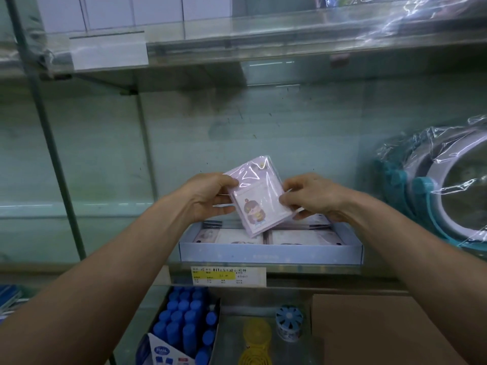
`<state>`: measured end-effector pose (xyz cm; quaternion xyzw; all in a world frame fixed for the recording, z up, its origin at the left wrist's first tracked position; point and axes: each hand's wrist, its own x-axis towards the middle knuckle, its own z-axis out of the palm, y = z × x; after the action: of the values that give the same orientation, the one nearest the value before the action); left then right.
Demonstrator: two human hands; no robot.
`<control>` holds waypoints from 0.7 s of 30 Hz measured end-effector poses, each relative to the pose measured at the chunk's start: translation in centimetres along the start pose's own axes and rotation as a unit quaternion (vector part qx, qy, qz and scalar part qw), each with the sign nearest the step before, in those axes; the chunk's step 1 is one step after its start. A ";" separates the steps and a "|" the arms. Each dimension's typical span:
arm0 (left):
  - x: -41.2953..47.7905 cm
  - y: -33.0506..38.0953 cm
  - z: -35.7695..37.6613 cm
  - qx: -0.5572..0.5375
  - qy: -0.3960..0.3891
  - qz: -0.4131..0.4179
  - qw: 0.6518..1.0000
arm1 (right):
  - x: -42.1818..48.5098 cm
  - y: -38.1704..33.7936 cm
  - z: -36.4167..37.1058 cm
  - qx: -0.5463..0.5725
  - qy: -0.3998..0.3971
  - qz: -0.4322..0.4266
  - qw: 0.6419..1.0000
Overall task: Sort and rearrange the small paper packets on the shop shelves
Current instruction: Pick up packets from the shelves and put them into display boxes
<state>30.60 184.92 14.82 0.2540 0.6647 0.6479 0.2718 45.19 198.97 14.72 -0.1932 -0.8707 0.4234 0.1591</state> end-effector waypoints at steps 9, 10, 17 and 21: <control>0.1 0.8 1.7 -0.019 -0.016 0.004 1.000 | 1.0 -1.5 -1.3 0.083 0.084 -0.024 0.993; 0.2 0.9 1.9 -0.031 -0.007 0.007 0.999 | 1.1 -1.6 -1.3 0.096 0.083 -0.014 0.992; 0.3 1.5 3.8 -0.035 -0.033 -0.020 0.999 | 1.4 -0.4 -1.5 0.169 0.112 0.038 0.979; 0.6 0.7 4.4 0.031 -0.075 -0.033 0.996 | 0.6 0.1 -2.2 0.170 0.070 0.034 0.982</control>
<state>33.21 188.57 15.42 0.2883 0.6699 0.5969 0.3343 45.69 200.82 16.00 -0.2218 -0.7657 0.5556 0.2361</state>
